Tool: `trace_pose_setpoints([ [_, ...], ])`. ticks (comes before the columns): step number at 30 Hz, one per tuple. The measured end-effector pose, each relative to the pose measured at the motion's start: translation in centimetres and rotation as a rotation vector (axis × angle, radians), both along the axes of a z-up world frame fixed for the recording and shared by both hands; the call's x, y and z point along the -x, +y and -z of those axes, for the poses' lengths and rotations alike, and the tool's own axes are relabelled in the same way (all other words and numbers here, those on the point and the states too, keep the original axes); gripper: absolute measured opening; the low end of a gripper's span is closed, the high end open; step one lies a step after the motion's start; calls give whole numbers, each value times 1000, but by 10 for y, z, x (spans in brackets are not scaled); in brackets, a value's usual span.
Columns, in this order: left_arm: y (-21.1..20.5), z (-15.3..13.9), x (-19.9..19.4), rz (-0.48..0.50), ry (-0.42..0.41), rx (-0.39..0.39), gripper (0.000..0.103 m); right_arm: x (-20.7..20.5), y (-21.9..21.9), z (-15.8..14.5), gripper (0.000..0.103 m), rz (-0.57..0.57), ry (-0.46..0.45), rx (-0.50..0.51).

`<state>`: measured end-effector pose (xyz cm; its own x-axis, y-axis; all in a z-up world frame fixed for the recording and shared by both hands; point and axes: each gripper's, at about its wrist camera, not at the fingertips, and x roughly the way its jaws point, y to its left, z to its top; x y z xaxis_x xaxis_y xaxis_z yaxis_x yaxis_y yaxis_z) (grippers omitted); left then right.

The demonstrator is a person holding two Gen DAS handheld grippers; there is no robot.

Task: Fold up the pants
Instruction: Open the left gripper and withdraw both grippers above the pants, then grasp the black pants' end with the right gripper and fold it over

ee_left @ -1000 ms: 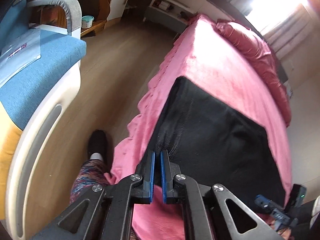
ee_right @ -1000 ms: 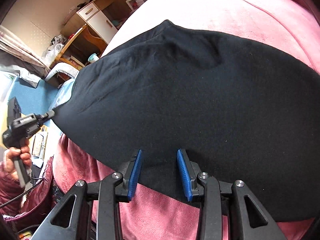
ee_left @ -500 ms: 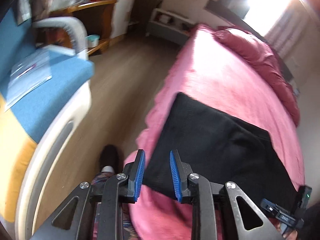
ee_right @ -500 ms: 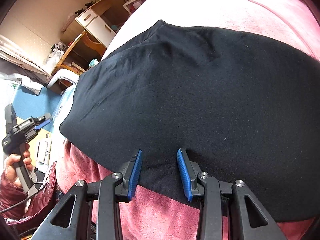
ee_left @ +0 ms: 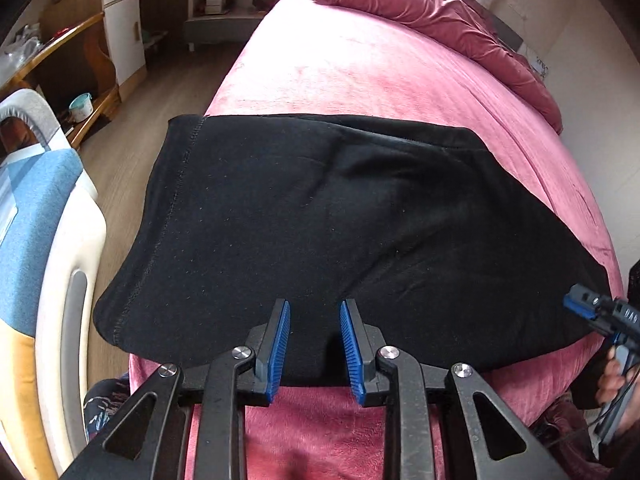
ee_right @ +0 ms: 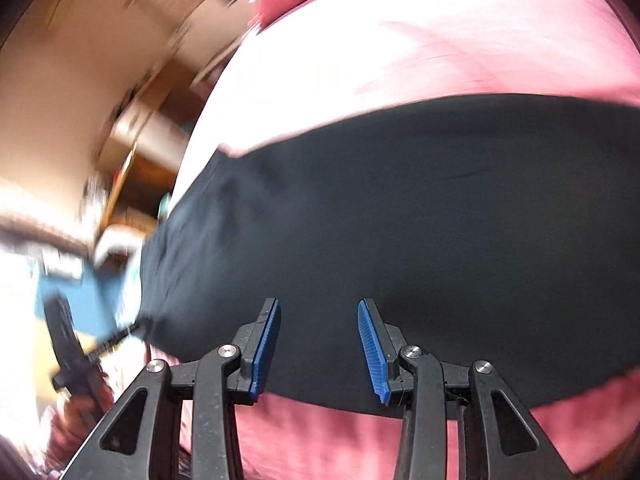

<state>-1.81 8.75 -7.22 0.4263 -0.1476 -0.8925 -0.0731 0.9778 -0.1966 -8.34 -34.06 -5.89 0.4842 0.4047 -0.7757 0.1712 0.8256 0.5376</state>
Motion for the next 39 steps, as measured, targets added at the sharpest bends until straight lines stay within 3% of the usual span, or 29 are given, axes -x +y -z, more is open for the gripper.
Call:
trace_pose_setpoints([
  [7, 4, 5, -5, -41, 10, 12, 27, 81, -162, -8, 43, 496, -26, -78],
  [11, 6, 4, -5, -62, 4, 19, 27, 126, -220, -6, 43, 710, -58, -117],
  [15, 11, 2, -1, -83, 5, 34, 27, 149, -256, 6, 43, 844, -63, -163],
  [27, 6, -1, -4, -100, 25, 10, 27, 147, -306, 38, 43, 980, -102, -270],
  [30, 2, -3, -6, -99, 26, 19, 27, 139, -312, 38, 26, 970, -98, -252],
  [32, 1, -3, -8, -97, 30, 26, 27, 131, -313, 30, 18, 944, -93, -214],
  [39, -5, -2, -14, -81, 37, 136, 27, 112, -304, -19, 16, 805, -174, -145],
])
